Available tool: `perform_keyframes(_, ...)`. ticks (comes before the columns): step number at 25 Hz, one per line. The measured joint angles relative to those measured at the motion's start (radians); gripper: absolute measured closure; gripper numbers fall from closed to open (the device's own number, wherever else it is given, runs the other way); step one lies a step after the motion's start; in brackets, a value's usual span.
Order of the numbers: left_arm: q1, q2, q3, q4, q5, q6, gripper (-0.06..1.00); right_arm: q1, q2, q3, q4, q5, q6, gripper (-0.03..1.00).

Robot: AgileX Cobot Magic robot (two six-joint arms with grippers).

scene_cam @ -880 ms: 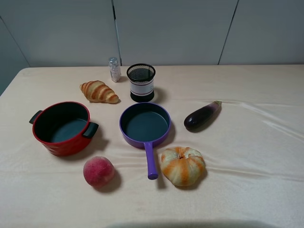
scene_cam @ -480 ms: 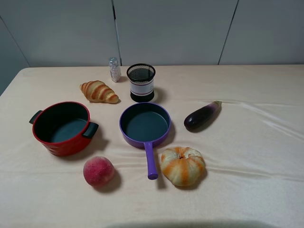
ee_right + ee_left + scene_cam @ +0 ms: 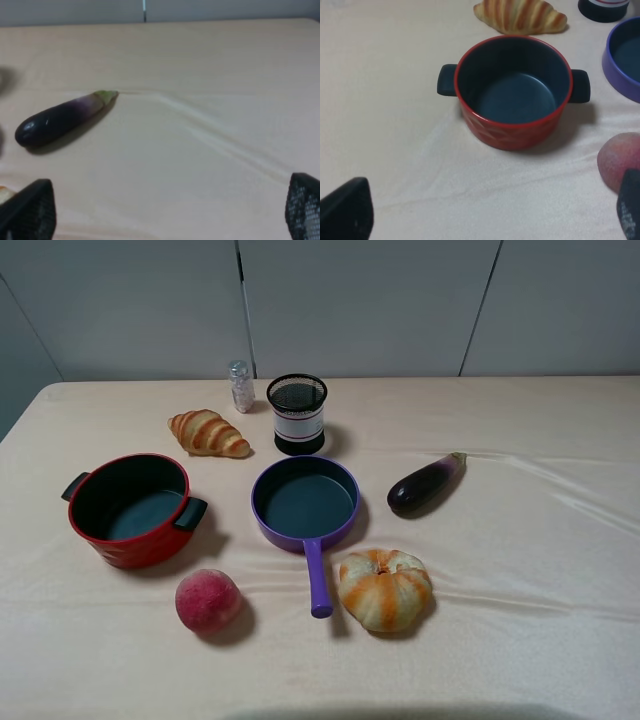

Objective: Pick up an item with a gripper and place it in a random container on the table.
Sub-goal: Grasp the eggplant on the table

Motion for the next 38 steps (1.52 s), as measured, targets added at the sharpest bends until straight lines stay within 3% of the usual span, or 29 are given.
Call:
perform_keyframes(22, 0.000, 0.000, 0.000, 0.000, 0.000, 0.000, -0.04, 0.000, 0.697, -0.296, 0.039, -0.046, -0.009, 0.27)
perform_keyframes(38, 0.000, 0.000, 0.000, 0.000, 0.000, 0.000, -0.04, 0.000, 1.058, -0.448, 0.104, -0.054, -0.015, 0.27)
